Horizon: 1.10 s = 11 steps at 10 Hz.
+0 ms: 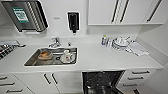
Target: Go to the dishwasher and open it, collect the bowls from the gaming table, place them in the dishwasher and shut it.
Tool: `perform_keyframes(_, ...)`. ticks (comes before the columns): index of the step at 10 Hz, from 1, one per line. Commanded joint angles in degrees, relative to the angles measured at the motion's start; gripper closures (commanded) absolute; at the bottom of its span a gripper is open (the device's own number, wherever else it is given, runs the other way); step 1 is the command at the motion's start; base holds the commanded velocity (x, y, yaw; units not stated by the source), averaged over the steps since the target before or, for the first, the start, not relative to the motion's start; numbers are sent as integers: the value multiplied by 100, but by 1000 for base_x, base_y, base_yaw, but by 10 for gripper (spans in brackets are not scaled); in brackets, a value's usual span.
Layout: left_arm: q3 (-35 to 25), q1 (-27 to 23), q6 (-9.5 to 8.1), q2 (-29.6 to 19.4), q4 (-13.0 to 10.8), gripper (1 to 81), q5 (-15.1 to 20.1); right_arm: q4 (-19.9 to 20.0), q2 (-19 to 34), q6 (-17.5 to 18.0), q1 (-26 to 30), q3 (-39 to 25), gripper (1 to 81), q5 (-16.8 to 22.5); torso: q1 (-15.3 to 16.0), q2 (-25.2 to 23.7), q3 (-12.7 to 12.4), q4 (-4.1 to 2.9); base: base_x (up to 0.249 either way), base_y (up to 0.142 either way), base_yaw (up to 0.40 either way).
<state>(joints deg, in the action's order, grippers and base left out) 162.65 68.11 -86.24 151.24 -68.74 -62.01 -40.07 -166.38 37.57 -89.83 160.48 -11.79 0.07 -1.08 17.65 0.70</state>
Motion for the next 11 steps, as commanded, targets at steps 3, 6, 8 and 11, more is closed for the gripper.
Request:
perform_keyframes(3,1023,-1917,-1438,223,-1887,811,-232,8,102,22,40,-61,811,282,2,4,881,0,0,0,0)
perform_keyframes(6,1068,-3068,-2220,425,-2887,811,-293,17,85,23,92,-158,811,291,6,9,714,0,0,0,0)
perform_keyframes(8,1050,-3808,-2723,636,-3514,811,-338,17,67,31,92,-176,811,291,9,11,754,0,0,0,0)
perform_keyframes(11,1068,-4564,-3285,1451,-4040,811,-267,17,67,31,92,-237,811,282,11,13,752,0,0,0,0)
